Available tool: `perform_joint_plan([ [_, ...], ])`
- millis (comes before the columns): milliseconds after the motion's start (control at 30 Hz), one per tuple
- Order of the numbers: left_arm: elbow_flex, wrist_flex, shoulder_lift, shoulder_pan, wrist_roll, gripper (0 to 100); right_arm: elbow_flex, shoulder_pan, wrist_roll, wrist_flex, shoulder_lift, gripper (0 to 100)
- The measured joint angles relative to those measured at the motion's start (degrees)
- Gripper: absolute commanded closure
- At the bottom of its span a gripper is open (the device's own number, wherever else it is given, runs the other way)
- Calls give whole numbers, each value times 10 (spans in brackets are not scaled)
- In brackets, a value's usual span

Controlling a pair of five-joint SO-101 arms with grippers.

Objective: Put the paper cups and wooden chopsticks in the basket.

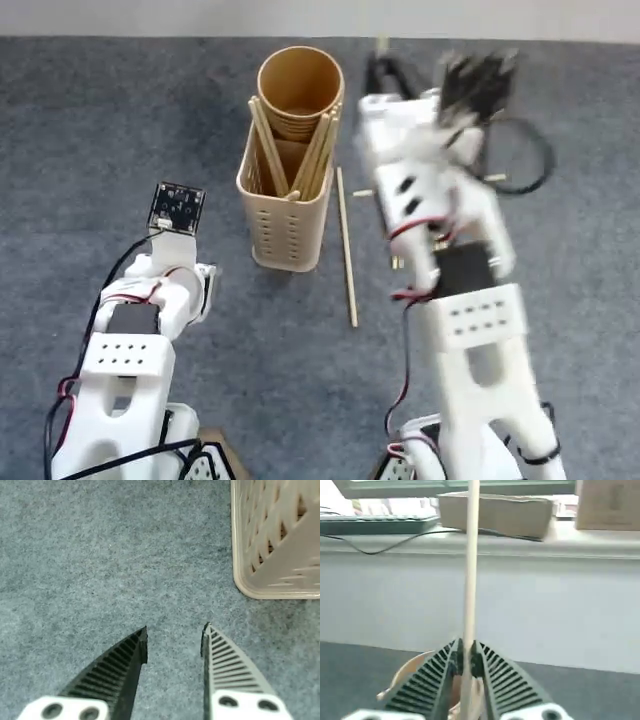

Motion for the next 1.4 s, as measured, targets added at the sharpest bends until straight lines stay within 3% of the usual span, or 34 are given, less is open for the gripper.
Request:
perform_joint_plan([
  [167,0,0,0,0,0,800,151,-43,-1,-188,-1,995],
  [367,0,0,0,0,0,800,163,-45,-55,-213,-3,995],
  [633,0,0,0,0,0,800,167,-51,-61,-213,2,988],
  [733,0,0,0,0,0,800,172,-51,-61,-185,17,955],
  [933,0,0,0,0,0,800,172,-53,-61,-97,27,770],
  [1233,0,0,0,0,0,800,148,-47,-61,-78,-78,764],
  [1400,0,0,0,0,0,800,90,-47,-62,35,-161,764],
])
